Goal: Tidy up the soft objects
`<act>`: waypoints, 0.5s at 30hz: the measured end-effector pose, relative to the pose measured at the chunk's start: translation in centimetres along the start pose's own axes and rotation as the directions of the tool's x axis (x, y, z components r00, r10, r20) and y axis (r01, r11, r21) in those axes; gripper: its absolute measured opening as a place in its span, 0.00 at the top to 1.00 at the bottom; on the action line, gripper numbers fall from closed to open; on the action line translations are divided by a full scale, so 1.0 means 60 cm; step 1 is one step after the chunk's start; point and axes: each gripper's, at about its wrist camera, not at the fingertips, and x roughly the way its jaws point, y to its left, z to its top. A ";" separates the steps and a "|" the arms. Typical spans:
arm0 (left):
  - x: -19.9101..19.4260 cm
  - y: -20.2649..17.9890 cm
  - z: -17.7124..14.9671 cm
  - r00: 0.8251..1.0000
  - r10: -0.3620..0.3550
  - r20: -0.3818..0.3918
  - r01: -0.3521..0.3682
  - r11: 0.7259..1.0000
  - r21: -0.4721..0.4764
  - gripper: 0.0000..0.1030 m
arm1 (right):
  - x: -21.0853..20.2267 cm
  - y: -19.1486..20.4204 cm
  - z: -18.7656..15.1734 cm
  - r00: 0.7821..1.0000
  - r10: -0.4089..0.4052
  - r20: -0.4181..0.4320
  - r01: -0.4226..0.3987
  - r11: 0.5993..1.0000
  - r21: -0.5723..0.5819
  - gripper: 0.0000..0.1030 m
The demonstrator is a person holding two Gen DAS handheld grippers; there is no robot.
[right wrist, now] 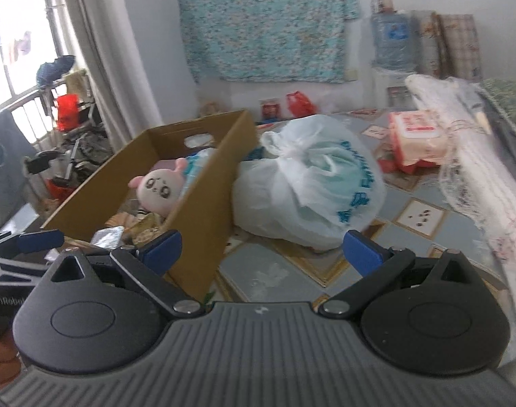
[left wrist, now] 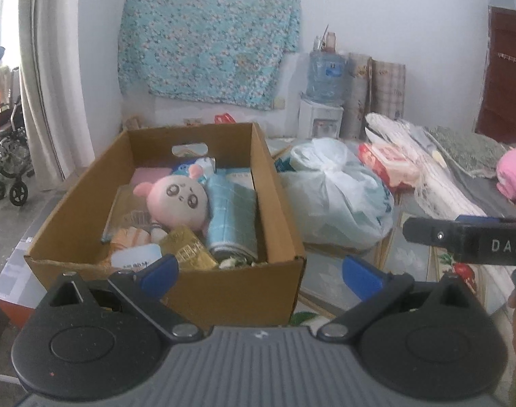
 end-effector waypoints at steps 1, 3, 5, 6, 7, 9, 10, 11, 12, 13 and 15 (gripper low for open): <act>0.001 -0.001 -0.002 1.000 0.003 -0.004 -0.003 1.000 0.004 0.00 | -0.002 0.002 -0.003 1.000 -0.018 0.009 0.018 1.000 -0.010 0.01; 0.003 -0.003 -0.004 1.000 0.019 -0.010 -0.019 1.000 0.012 0.00 | -0.010 0.007 -0.007 0.998 -0.052 0.028 0.053 0.998 -0.039 0.01; 0.003 -0.004 -0.005 0.999 0.048 -0.009 -0.047 0.999 0.019 0.00 | -0.018 0.011 -0.009 0.995 -0.089 0.052 0.093 0.994 -0.062 0.01; 0.003 -0.005 -0.006 0.998 0.061 -0.005 -0.061 0.998 0.023 0.00 | -0.022 0.013 -0.010 0.992 -0.107 0.069 0.111 0.991 -0.070 0.01; 0.003 -0.006 -0.005 0.997 0.075 -0.005 -0.074 0.997 0.028 0.00 | -0.025 0.014 -0.009 0.989 -0.121 0.085 0.127 0.989 -0.075 0.01; 0.005 -0.007 -0.005 0.996 0.089 -0.010 -0.089 0.995 0.038 0.00 | -0.032 0.015 -0.009 0.982 -0.146 0.122 0.157 0.984 -0.081 0.01; 0.006 -0.008 -0.005 0.996 0.090 -0.015 -0.089 0.995 0.041 0.00 | -0.034 0.015 -0.008 0.978 -0.159 0.136 0.171 0.982 -0.079 0.01; 0.007 -0.008 -0.005 0.996 0.085 -0.022 -0.084 0.996 0.043 0.00 | -0.036 0.014 -0.008 0.975 -0.171 0.143 0.183 0.980 -0.075 0.01; 0.008 -0.008 -0.006 0.997 0.076 -0.027 -0.075 0.996 0.044 0.00 | -0.038 0.013 -0.006 0.973 -0.178 0.148 0.190 0.979 -0.070 0.01; 0.010 -0.007 -0.006 0.997 0.067 -0.033 -0.066 0.997 0.044 0.00 | -0.040 0.011 -0.005 0.972 -0.182 0.151 0.194 0.979 -0.065 0.01; 0.010 -0.007 -0.006 0.998 0.058 -0.036 -0.057 0.997 0.042 0.00 | -0.044 0.007 -0.004 0.971 -0.181 0.155 0.191 0.980 -0.052 0.01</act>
